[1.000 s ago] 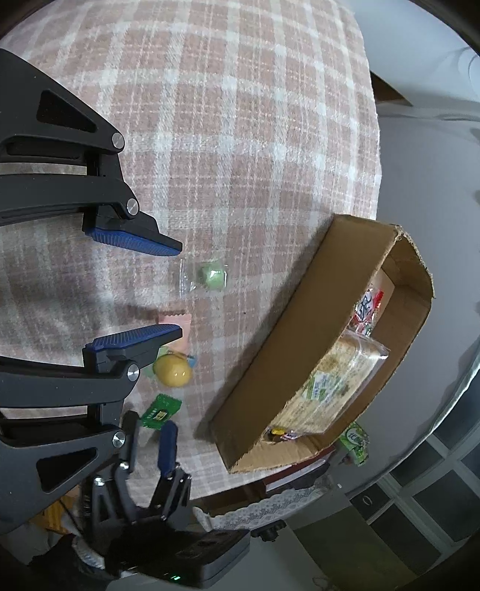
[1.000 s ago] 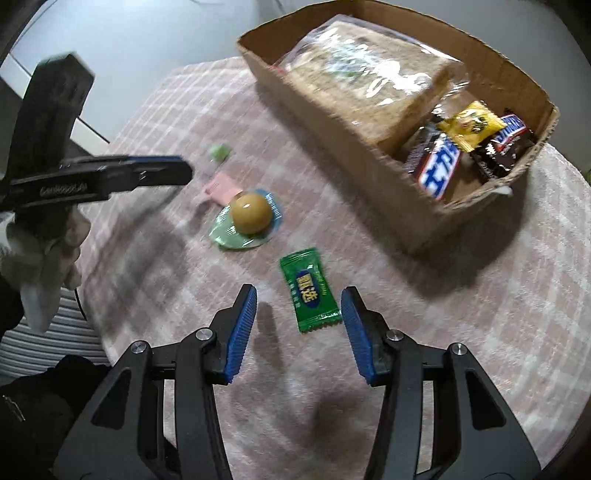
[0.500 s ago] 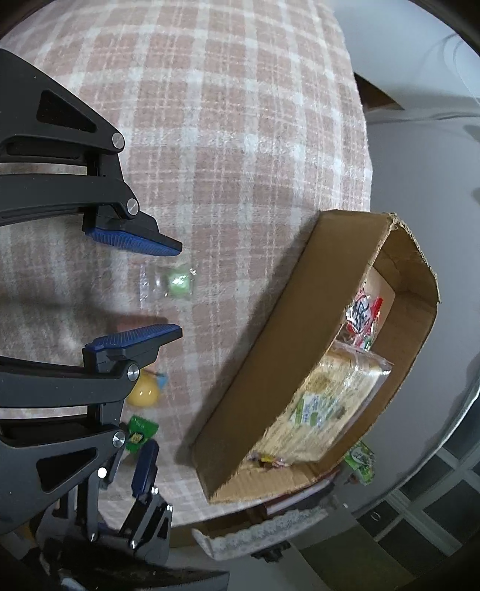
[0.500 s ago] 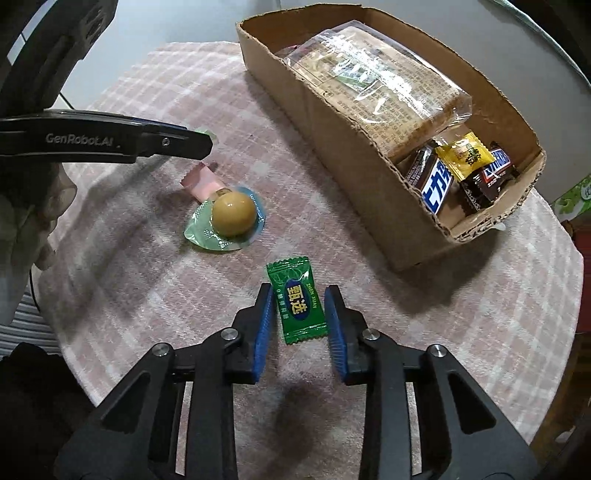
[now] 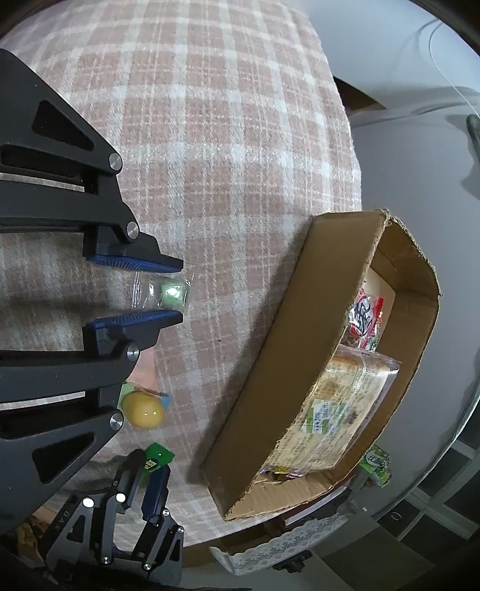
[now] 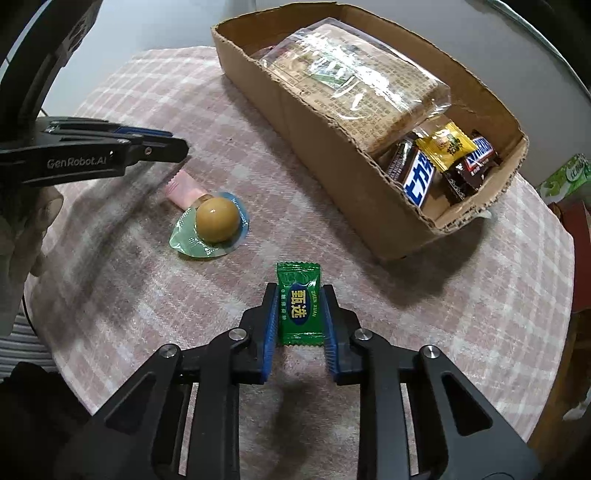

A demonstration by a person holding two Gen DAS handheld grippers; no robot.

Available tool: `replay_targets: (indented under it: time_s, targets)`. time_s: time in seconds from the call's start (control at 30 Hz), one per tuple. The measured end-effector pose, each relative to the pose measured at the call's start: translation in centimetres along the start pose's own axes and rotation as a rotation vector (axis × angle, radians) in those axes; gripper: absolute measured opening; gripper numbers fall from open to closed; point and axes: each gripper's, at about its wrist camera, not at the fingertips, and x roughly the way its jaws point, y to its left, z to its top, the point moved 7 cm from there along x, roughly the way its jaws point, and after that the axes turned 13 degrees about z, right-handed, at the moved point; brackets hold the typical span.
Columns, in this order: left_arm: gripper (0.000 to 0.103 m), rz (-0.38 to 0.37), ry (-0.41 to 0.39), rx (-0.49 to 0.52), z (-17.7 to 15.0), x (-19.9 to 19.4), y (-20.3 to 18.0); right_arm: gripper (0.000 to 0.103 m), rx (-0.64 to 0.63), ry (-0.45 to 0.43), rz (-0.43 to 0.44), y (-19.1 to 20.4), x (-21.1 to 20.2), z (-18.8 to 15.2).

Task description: Organize snacks

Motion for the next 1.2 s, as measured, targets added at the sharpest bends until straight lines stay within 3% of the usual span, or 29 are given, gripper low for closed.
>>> replay_targets:
  time_s: [0.37,0.7,0.9,1.2]
  targets:
    - [0.019,-0.028,-0.001,-0.022,-1.4,-1.5,1.6,0.019,0.128,-0.043,0.051,-1.4,-1.9,-1.4]
    - [0.019,-0.061,-0.073,-0.006,0.5,-5.3,1.8,0.019,0.150,-0.118,0.062,-1.2,-6.8,-1.0]
    - [0.019,-0.062,-0.129,0.005,3.4,-7.4,2.0,0.019,0.147,-0.186,0.045,-1.7,-10.2,1.4]
    - [0.019,-0.060,-0.180,0.036,7.6,-8.1,0.8,0.019,0.143,-0.249,-0.019,-4.3,-12.2,6.6]
